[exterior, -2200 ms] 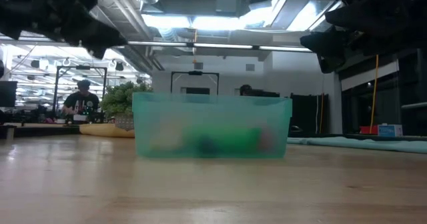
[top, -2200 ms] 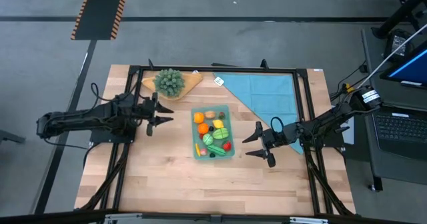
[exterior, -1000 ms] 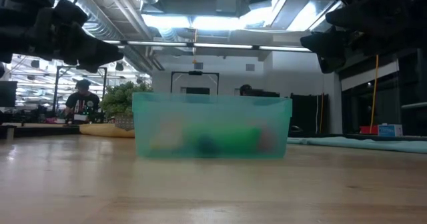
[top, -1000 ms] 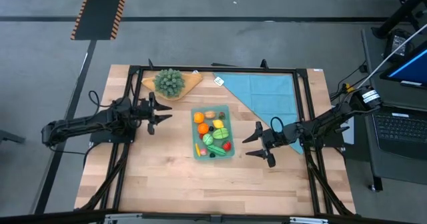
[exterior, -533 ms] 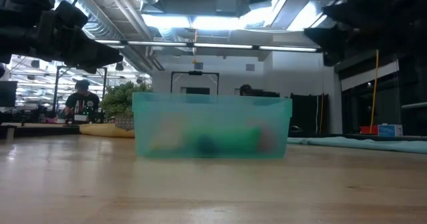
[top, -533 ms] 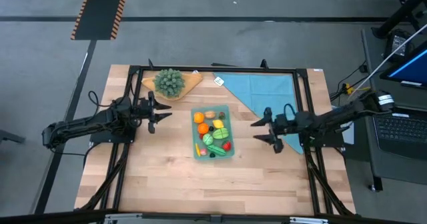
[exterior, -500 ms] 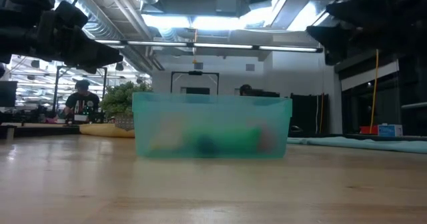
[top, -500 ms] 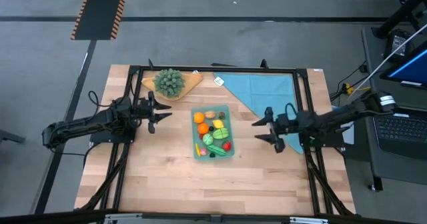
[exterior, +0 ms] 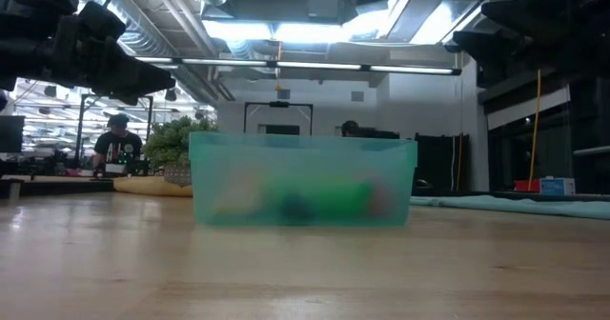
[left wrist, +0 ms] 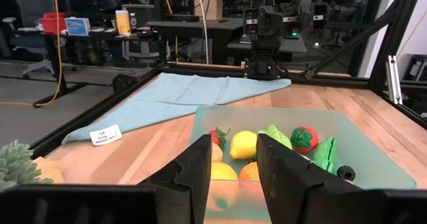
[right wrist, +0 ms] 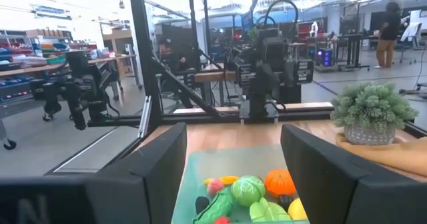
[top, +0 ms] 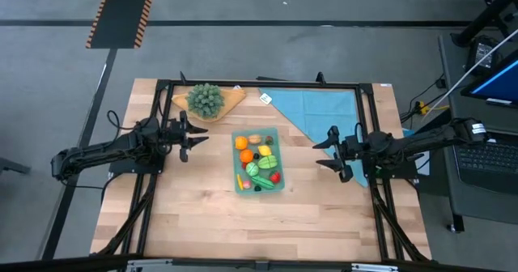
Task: Pick and placing Produce into tupperware
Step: Return to Home Position
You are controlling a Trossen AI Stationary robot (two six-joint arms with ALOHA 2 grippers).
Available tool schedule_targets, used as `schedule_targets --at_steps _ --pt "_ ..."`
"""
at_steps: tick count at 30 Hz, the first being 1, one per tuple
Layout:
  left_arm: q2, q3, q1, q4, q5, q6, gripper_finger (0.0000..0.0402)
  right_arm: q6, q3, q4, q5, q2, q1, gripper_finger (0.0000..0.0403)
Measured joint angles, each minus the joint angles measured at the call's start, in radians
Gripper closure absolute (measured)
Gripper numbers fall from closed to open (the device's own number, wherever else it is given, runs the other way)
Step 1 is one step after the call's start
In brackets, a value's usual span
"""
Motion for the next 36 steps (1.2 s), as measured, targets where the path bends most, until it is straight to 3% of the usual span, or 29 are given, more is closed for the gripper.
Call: schedule_targets --at_steps 6,15,26,36 --pt "0.000 0.000 0.000 0.000 0.000 0.000 0.0297 -0.001 0.000 -0.001 0.000 -0.002 0.000 0.0157" --pt "0.000 0.000 0.000 0.000 0.000 0.000 0.0308 -0.136 0.000 -0.015 0.001 -0.045 0.001 0.0157" --pt "0.000 0.000 0.000 0.000 0.000 0.000 0.0323 -0.136 0.000 -0.414 0.000 -0.447 -0.003 0.0157" --pt "0.000 0.000 0.000 0.000 0.000 0.000 0.0339 -0.093 0.001 -0.582 -0.001 -0.626 -0.028 0.0157"
